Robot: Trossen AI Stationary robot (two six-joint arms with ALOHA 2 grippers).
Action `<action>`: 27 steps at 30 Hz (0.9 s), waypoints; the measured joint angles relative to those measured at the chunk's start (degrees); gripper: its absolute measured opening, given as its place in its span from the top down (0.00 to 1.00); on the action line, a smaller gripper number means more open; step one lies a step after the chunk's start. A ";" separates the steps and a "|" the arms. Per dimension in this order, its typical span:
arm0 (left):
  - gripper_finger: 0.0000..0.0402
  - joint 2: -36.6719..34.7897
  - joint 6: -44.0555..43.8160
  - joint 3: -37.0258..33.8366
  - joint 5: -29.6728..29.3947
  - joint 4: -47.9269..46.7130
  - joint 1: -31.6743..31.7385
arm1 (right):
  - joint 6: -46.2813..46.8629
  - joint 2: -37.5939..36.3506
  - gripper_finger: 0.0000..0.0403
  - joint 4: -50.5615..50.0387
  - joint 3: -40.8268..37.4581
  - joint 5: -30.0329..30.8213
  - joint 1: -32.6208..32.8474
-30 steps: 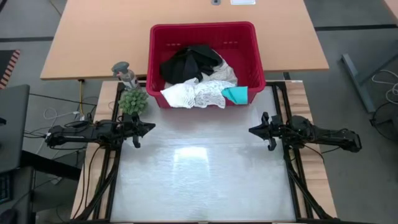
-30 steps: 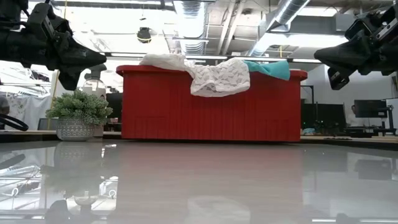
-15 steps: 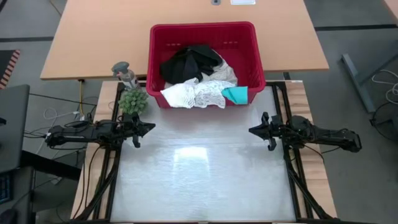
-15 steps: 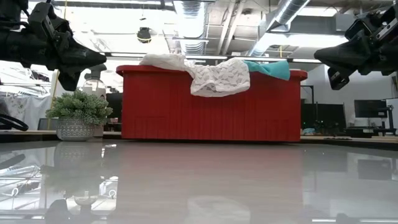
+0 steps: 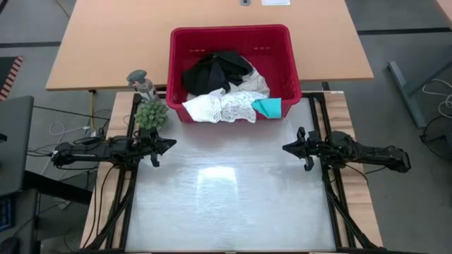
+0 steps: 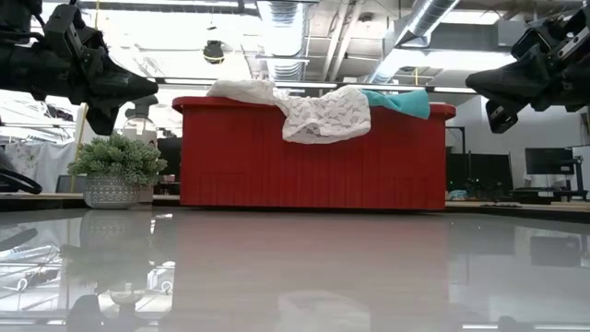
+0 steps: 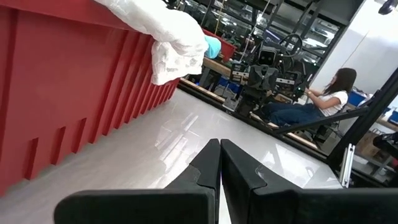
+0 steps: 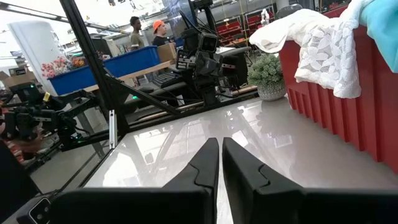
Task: Fold Laundry from Bin
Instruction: Fold the black shorts
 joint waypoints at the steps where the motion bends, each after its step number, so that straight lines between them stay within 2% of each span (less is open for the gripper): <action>1: 1.00 0.00 -0.22 0.00 -0.02 -0.02 -0.01 | 0.00 -0.01 0.88 0.00 0.00 -0.01 0.00; 6: 1.00 0.00 -2.32 0.00 -0.05 -0.04 -0.01 | 0.00 -0.01 0.88 0.02 0.01 -0.01 -0.01; 22: 1.00 0.00 -1.43 0.00 -0.35 0.05 -0.01 | 0.00 -0.01 0.88 0.06 0.00 0.01 0.00; 27: 1.00 0.00 -7.31 0.00 -1.87 0.10 -0.01 | 0.01 0.00 0.88 0.43 0.01 -0.01 -0.01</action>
